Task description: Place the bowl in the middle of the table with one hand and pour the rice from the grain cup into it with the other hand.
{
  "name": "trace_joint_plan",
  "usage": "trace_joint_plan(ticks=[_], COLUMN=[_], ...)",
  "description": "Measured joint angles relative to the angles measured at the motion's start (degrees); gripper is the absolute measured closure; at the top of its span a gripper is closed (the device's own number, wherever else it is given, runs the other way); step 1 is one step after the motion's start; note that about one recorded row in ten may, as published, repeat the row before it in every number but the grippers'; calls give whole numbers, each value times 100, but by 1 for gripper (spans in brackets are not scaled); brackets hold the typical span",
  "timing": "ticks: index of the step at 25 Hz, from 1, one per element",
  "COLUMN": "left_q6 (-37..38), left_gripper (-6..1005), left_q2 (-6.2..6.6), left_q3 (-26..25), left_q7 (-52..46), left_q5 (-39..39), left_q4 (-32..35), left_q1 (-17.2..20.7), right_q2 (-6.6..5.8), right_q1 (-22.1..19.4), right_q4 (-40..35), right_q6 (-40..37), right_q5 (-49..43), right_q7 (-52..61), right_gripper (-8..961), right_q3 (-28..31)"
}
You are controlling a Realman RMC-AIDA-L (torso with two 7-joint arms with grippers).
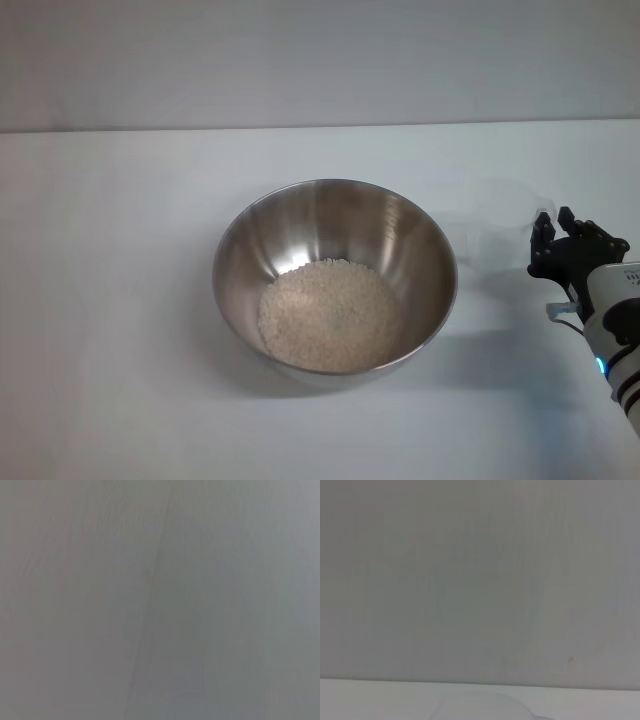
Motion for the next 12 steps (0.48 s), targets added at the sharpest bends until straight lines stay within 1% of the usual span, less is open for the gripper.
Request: trace_joint_plan(ticks=[4,10,12], left_q6=[5,10,12], left_gripper=[564,564,564], left_q2=[2,10,12], left_q3=[0,0,0], left_q7=[0,0,0], left_q5=[0,0,0], left_q4=[5,54,60], left_q1=[3,14,21], right_q2=[0,11,11], right_q1=[-29,-234,-274], right_q4=[5,111,134], right_q6=[-22,-377,-427], right_q5=[0,-9,-8], right_q7=[12,20,20], right_gripper=[774,732,732], right_q3=[-17,-220,-243])
